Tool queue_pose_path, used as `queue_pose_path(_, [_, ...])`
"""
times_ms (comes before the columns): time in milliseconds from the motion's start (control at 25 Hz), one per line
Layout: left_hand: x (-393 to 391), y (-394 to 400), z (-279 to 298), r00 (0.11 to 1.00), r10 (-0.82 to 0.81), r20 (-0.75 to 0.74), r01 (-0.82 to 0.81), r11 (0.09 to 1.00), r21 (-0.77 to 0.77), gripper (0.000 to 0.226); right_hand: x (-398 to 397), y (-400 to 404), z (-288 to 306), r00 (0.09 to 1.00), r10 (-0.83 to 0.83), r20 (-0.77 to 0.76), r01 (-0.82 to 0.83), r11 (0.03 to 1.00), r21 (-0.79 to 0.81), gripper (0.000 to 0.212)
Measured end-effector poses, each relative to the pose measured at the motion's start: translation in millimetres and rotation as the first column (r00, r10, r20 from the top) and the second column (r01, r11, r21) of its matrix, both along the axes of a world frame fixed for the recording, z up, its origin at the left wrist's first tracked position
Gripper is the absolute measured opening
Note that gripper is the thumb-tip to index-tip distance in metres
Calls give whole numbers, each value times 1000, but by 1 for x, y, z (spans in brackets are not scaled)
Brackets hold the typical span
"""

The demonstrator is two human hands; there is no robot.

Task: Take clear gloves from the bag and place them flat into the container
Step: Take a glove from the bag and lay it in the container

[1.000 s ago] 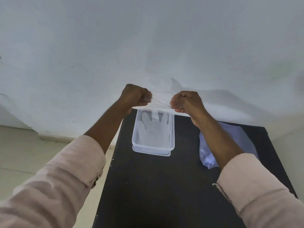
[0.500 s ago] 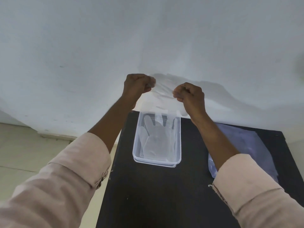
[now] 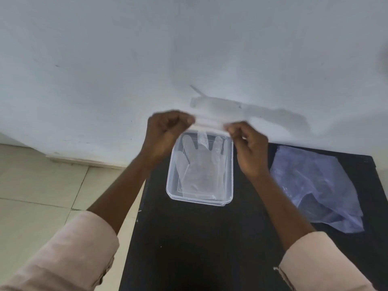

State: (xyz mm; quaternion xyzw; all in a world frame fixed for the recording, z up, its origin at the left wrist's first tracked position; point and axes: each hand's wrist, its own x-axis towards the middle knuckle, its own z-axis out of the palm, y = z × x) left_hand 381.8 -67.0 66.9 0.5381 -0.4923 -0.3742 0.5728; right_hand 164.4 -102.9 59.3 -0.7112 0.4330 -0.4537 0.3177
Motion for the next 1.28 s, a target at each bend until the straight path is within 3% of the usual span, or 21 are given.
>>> queue_pose_path(80, [-1,20,-38,985,-18,173,7,998,67,7,-9,16,-35,989,58,-136,-55,998,21,17])
queue_pose_path(200, [1,36,-80,880,-107,463,57,991,121,11,-17,25,-73,897,148,-417,-157,987,13,14])
queue_pose_path(400, [1,50,-115,670,-227,707,146,974,174,14,-25,35,-102,738,190,-647,-164,981,101,15])
queue_pose_path(520, [0,51,-117,608,-258,751,155,966,206,17,-25,34,-104,661,180,-728,-156,983,102,18])
queue_pose_path(720, [2,51,-109,303,-414,858,195,909,370,35,-28,31,-98,430,279,-859,-213,956,203,24])
queue_pose_path(800, [4,51,-105,226,-483,846,212,872,441,46,-32,28,-94,347,354,-868,-252,927,278,28])
queue_pose_path(920, [7,47,-101,102,-567,817,232,812,535,46,-36,23,-90,236,448,-862,-306,877,371,32])
queue_pose_path(1080, [5,42,-101,39,-616,787,212,775,596,43,-32,15,-85,56,500,-864,-314,830,460,31])
queue_pose_path(1280, [6,42,-106,14,-594,804,210,788,579,46,-26,14,-79,-102,500,-860,-266,819,508,33])
